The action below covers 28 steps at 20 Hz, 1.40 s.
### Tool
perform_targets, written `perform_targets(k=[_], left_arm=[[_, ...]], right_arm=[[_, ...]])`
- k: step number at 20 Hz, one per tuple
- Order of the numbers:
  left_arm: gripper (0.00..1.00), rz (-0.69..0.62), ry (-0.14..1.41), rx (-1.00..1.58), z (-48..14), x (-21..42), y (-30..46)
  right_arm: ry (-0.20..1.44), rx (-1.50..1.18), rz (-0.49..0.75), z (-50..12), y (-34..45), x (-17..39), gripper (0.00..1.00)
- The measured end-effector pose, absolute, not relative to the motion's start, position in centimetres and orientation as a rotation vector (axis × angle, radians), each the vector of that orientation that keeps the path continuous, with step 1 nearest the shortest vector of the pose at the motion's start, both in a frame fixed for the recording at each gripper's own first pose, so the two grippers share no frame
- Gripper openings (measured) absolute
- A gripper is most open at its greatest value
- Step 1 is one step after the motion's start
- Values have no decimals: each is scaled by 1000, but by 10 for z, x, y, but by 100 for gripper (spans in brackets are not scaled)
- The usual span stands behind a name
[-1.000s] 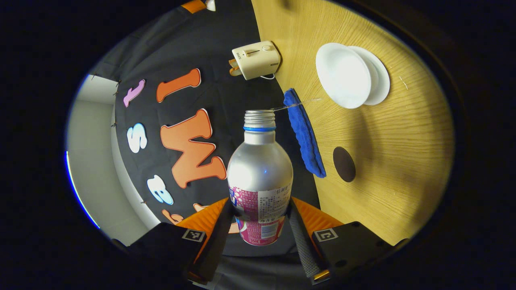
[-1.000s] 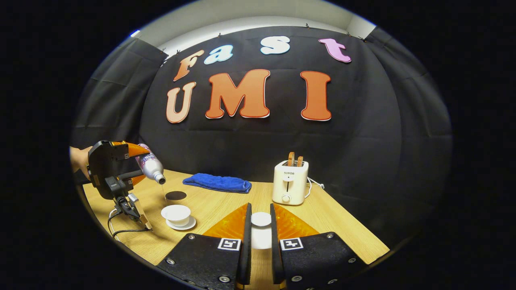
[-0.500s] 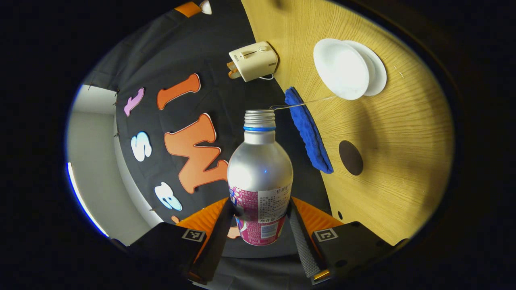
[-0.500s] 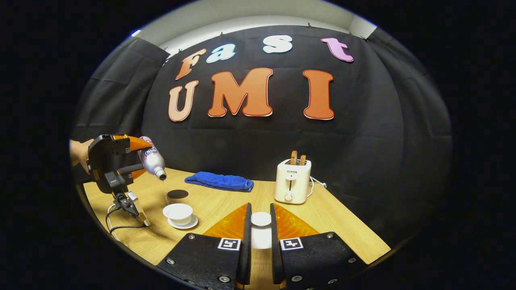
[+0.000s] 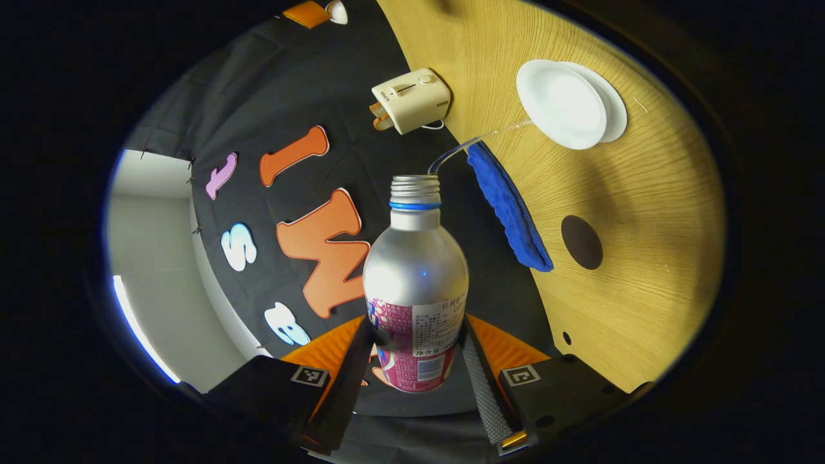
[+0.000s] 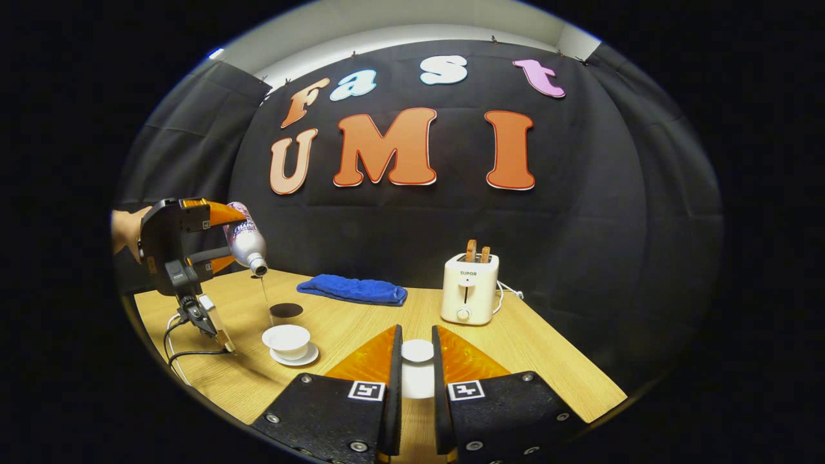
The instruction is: Open the teacup lid with one hand, grasp the water bottle and pour water into the teacup with the other hand; after pouring, place the water bottle on the coaster and then close the teacup lid.
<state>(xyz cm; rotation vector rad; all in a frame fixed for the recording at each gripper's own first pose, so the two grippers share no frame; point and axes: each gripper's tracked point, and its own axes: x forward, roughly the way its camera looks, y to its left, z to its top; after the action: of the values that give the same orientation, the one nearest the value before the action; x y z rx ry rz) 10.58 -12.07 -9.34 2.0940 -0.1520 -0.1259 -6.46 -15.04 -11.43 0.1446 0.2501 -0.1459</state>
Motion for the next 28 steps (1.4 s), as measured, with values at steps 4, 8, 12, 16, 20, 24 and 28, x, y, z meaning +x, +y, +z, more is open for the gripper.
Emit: perform_targets(k=[4, 8, 12, 16, 20, 24, 28], left_arm=[[80, -113, -183, 2128, -74, 116, -122], [85, -110, -201, 2148, -71, 121, -122], [80, -113, -220, 2169, -78, 123, -123], [85, -147, -217, 2161, -98, 126, -126], [82, -202, -227, 2182, -124, 120, -132], [82, -225, -242, 2191, -133, 119, -137], [82, -246, -252, 2196, -139, 119, -139]], right_arm=[[258, 125, -131, -117, -143, -66, 21], [260, 122, -120, -115, -139, -63, 21], [265, 123, -116, -117, -138, -61, 22], [266, 136, -113, -120, -135, -60, 21], [286, 140, -100, -126, -129, -60, 22], [284, 139, -90, -123, -125, -58, 22], [286, 133, -85, -122, -118, -55, 22]])
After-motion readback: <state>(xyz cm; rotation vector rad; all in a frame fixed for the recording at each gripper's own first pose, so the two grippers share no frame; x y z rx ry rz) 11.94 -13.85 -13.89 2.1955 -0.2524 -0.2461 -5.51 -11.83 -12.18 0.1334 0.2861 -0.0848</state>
